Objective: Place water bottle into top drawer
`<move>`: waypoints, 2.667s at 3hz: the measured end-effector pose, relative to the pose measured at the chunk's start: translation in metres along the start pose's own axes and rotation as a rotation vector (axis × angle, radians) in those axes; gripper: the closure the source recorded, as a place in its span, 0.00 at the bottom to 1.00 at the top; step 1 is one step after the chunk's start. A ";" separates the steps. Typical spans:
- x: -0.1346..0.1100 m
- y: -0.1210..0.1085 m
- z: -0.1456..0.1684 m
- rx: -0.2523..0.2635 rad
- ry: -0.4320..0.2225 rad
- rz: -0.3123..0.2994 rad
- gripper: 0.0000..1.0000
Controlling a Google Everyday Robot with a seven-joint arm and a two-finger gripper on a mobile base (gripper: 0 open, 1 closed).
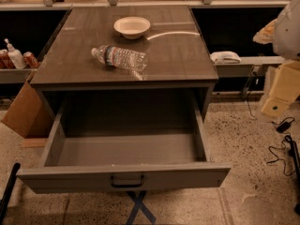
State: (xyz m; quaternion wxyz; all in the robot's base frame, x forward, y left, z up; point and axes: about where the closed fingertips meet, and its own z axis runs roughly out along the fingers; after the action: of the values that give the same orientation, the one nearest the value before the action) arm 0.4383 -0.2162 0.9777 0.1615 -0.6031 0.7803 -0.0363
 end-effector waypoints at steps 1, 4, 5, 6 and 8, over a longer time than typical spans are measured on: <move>0.000 0.000 0.000 0.000 -0.001 0.000 0.00; -0.025 -0.033 0.040 -0.052 -0.149 0.025 0.00; -0.041 -0.065 0.056 -0.029 -0.204 0.017 0.00; -0.071 -0.106 0.078 -0.020 -0.277 -0.017 0.00; -0.141 -0.154 0.140 -0.064 -0.389 -0.024 0.00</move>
Offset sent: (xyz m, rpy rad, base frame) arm 0.0463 0.0184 -0.0266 0.1474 0.0288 0.0240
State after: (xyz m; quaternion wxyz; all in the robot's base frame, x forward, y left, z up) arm 0.6536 -0.1036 0.9136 0.2896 -0.6128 0.7279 0.1038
